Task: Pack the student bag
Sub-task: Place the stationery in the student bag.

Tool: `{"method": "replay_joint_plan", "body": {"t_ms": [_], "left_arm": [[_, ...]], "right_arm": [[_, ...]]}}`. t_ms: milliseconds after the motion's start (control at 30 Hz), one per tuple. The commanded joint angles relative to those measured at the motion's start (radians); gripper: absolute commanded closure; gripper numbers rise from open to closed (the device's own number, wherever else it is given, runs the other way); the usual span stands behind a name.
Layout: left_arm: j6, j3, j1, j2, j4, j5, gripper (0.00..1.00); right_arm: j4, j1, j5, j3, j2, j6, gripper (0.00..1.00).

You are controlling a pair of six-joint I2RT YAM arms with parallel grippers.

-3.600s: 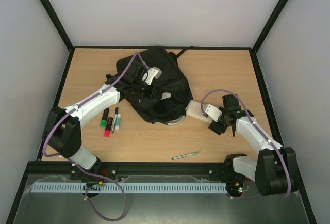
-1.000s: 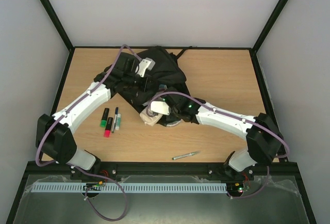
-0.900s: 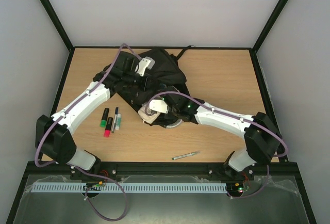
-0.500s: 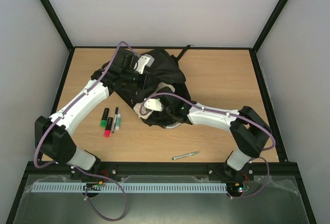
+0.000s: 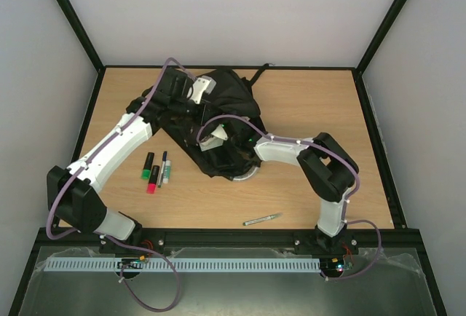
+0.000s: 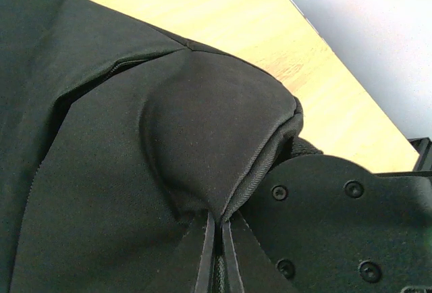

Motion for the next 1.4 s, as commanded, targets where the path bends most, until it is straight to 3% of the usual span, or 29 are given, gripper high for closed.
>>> {"method": "replay_joint_plan", "body": {"t_ms": [0,67,100,233,367,533,833,1033,1233,1367], "left_arm": [[-0.001,0.014,-0.006,-0.087,0.106,0.07,0.98],[-0.004,0.01,-0.006,-0.087,0.106,0.068,0.97],[-0.004,0.006,-0.006,-0.088,0.107,0.066,0.98],[-0.009,-0.002,-0.006,-0.089,0.117,0.056,0.98],[-0.02,-0.009,-0.006,-0.079,0.134,0.053,0.98],[-0.027,-0.04,-0.006,-0.065,0.155,0.045,0.98],[-0.038,-0.103,-0.006,-0.052,0.171,0.033,0.98],[-0.05,-0.07,-0.008,-0.051,0.165,0.031,0.98],[-0.047,-0.043,-0.008,-0.061,0.142,0.023,0.98],[-0.044,-0.045,-0.007,-0.061,0.136,0.01,0.98]], "right_arm": [[-0.02,-0.004,0.103,0.089,0.068,0.149,0.71],[-0.056,-0.002,0.077,0.084,0.051,0.192,0.54],[-0.075,-0.001,0.061,0.074,0.033,0.211,0.5],[-0.172,0.001,-0.023,0.016,-0.082,0.27,0.39],[-0.364,0.001,-0.242,-0.063,-0.217,0.28,0.32],[-0.51,0.001,-0.426,-0.183,-0.333,0.208,0.3],[-0.445,0.001,-0.399,-0.267,-0.39,0.287,0.34],[-0.319,0.012,-0.261,-0.2,-0.29,0.297,0.39],[-0.437,0.02,-0.316,-0.148,-0.318,0.421,0.31],[-0.566,0.004,-0.352,-0.124,-0.353,0.555,0.17]]}}
